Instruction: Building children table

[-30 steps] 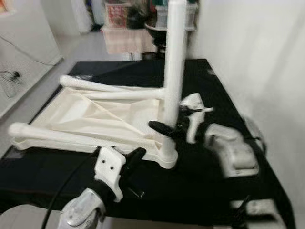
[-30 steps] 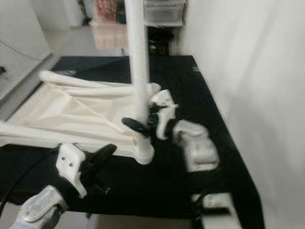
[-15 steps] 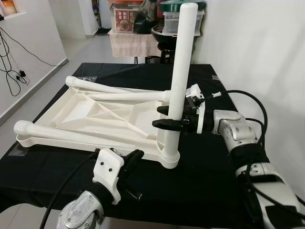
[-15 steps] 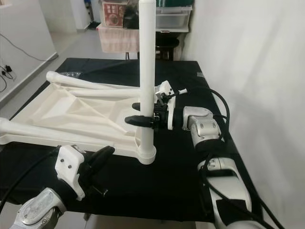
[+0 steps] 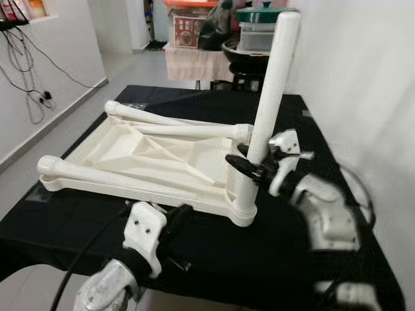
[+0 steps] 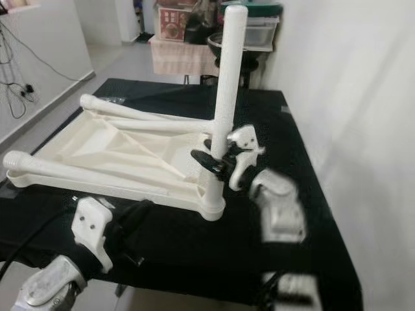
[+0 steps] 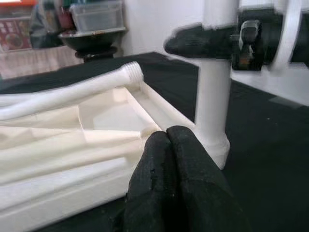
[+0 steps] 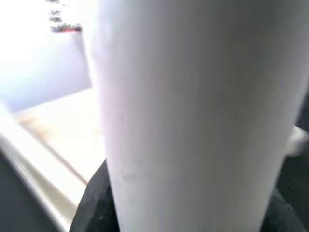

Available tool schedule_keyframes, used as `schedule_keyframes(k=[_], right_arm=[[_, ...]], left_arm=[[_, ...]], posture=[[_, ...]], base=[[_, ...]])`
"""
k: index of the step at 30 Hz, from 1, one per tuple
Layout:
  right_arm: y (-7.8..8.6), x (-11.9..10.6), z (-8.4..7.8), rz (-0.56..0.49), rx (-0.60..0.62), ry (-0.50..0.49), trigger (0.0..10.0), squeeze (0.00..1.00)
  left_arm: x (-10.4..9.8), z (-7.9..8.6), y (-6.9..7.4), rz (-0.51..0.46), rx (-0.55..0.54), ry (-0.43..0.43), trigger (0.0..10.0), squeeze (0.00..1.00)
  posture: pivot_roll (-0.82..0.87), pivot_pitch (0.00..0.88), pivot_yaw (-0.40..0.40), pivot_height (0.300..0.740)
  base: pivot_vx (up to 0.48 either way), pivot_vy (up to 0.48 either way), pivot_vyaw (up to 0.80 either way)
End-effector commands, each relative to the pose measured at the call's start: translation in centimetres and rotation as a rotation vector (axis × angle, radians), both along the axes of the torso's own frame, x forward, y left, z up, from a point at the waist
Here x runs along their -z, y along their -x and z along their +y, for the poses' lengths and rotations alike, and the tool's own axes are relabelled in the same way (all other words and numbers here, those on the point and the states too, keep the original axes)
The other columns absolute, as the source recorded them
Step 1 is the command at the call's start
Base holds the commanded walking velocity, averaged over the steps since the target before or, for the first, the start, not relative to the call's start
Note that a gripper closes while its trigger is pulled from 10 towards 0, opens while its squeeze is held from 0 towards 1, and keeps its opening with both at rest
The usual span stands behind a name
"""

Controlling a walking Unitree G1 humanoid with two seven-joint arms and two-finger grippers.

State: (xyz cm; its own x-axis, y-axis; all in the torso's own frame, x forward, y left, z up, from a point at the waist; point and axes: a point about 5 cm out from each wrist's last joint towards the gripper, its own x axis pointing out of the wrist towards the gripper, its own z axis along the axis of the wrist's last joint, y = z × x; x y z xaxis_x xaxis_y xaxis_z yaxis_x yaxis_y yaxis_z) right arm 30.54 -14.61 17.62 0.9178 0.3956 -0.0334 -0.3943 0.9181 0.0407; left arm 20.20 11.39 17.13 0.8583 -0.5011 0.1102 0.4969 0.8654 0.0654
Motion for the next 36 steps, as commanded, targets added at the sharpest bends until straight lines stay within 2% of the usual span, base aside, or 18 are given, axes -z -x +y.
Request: schedule_keyframes(k=[1, 4, 8, 9, 11, 12, 14, 15, 17, 20, 22, 23, 24, 25, 26, 30, 35, 36], right_arm=[[2.2, 4.1, -0.2, 0.216, 0.172, 0.021, 0.0, 0.00], [1.1, 4.1, 1.3, 0.184, 0.125, 0.044, 0.0, 0.00], [0.1, 4.1, 2.2, 0.183, 0.109, 0.057, 0.0, 0.00], [-0.1, 3.9, 2.8, 0.181, 0.078, 0.084, 10.0, 0.07], [-0.2, 3.8, 3.2, 0.180, 0.059, 0.104, 10.0, 0.07], [0.1, 3.2, 4.1, 0.197, 0.004, 0.057, 10.0, 1.00], [0.1, 3.2, 4.1, 0.197, 0.004, 0.057, 10.0, 1.00], [-0.2, 2.5, 4.2, 0.181, -0.034, 0.014, 10.0, 1.00], [-1.7, 0.9, 3.7, 0.115, -0.191, -0.021, 10.0, 1.00], [-1.7, 0.9, 3.7, 0.115, -0.191, -0.021, 10.0, 1.00], [-3.0, -0.2, 2.6, 0.064, -0.501, 0.064, 10.0, 1.00], [-3.0, -0.2, 2.6, 0.064, -0.501, 0.064, 10.0, 1.00], [-3.4, -0.4, 2.0, 0.064, -0.610, 0.099, 10.0, 1.00], [-3.4, -0.4, 2.0, 0.064, -0.610, 0.099, 10.0, 1.00], [-4.3, -0.8, 1.5, 0.082, -0.681, 0.127, 10.0, 0.00], [-5.8, -1.8, 1.4, 0.117, -0.764, 0.131, 10.0, 0.00], [-6.5, -2.3, 1.5, 0.130, -0.772, 0.110, 10.0, 0.00], [-6.7, -2.3, 1.4, 0.141, -0.778, 0.096, 3.9, 0.00]], left_arm=[[0.1, 0.3, 0.0, 0.008, -0.001, -0.002, 10.0, 0.00], [0.1, 0.2, -0.1, 0.010, 0.005, -0.002, 10.0, 0.00], [0.1, 0.1, -0.1, 0.010, 0.006, -0.003, 10.0, 0.00], [0.1, 0.1, -0.1, 0.009, -0.003, -0.005, 10.0, 0.00], [0.1, 0.2, 0.0, 0.007, -0.009, -0.006, 10.0, 0.00], [0.1, 0.2, -0.1, 0.004, -0.022, -0.005, 10.0, 0.00], [0.1, 0.2, -0.1, 0.004, -0.022, -0.005, 10.0, 0.00], [0.1, 0.2, -0.2, 0.004, -0.023, -0.005, 10.0, 0.00], [0.2, 0.2, -0.2, 0.005, -0.019, -0.004, 10.0, 0.00], [0.2, 0.2, -0.2, 0.005, -0.019, -0.004, 10.0, 0.00], [0.2, 0.1, -0.4, 0.005, -0.013, -0.003, 10.0, 0.00], [0.2, 0.1, -0.4, 0.005, -0.013, -0.003, 10.0, 0.00], [0.3, 0.0, -0.5, 0.005, -0.011, -0.002, 10.0, 0.00], [0.3, 0.0, -0.5, 0.005, -0.011, -0.002, 10.0, 0.00], [0.3, -0.1, -0.5, 0.004, -0.012, -0.002, 10.0, 0.00], [0.4, -0.2, -0.4, 0.005, -0.016, -0.002, 10.0, 0.00], [0.4, -0.3, -0.3, 0.006, -0.017, -0.001, 10.0, 0.00], [0.4, -0.4, -0.3, 0.007, -0.017, 0.000, 10.0, 0.00]], posture=[[-0.03, 0.012, -0.008, 0.740], [-0.01, 0.010, -0.026, 0.740], [0.01, 0.009, -0.033, 0.740], [0.01, 0.011, -0.035, 0.740], [0.01, 0.010, -0.034, 0.740], [0.01, 0.010, -0.034, 0.740], [0.01, 0.010, -0.034, 0.740], [0.01, 0.007, -0.032, 0.740], [0.00, 0.002, -0.031, 0.740], [0.00, 0.002, -0.031, 0.740], [0.01, 0.000, -0.035, 0.740], [0.01, 0.000, -0.035, 0.740], [0.01, 0.000, -0.035, 0.740], [0.01, 0.000, -0.035, 0.740], [0.03, 0.000, -0.044, 0.740], [0.04, 0.000, -0.048, 0.740], [0.05, 0.000, -0.052, 0.740], [0.05, 0.000, -0.054, 0.740]], base=[[0.000, 0.000, 0.00], [0.000, 0.000, 0.00], [0.000, 0.000, 0.00], [0.000, 0.000, 0.00], [0.000, 0.000, 0.00], [0.000, 0.000, 0.00], [0.000, 0.000, 0.00], [0.000, 0.000, 0.00], [0.000, 0.000, 0.00], [0.000, 0.000, 0.00], [0.000, 0.000, 0.00], [0.000, 0.000, 0.00], [0.000, 0.000, 0.00], [0.000, 0.000, 0.00], [0.000, 0.000, 0.00], [0.000, 0.000, 0.00], [0.000, 0.000, 0.00], [0.000, 0.000, 0.00]])
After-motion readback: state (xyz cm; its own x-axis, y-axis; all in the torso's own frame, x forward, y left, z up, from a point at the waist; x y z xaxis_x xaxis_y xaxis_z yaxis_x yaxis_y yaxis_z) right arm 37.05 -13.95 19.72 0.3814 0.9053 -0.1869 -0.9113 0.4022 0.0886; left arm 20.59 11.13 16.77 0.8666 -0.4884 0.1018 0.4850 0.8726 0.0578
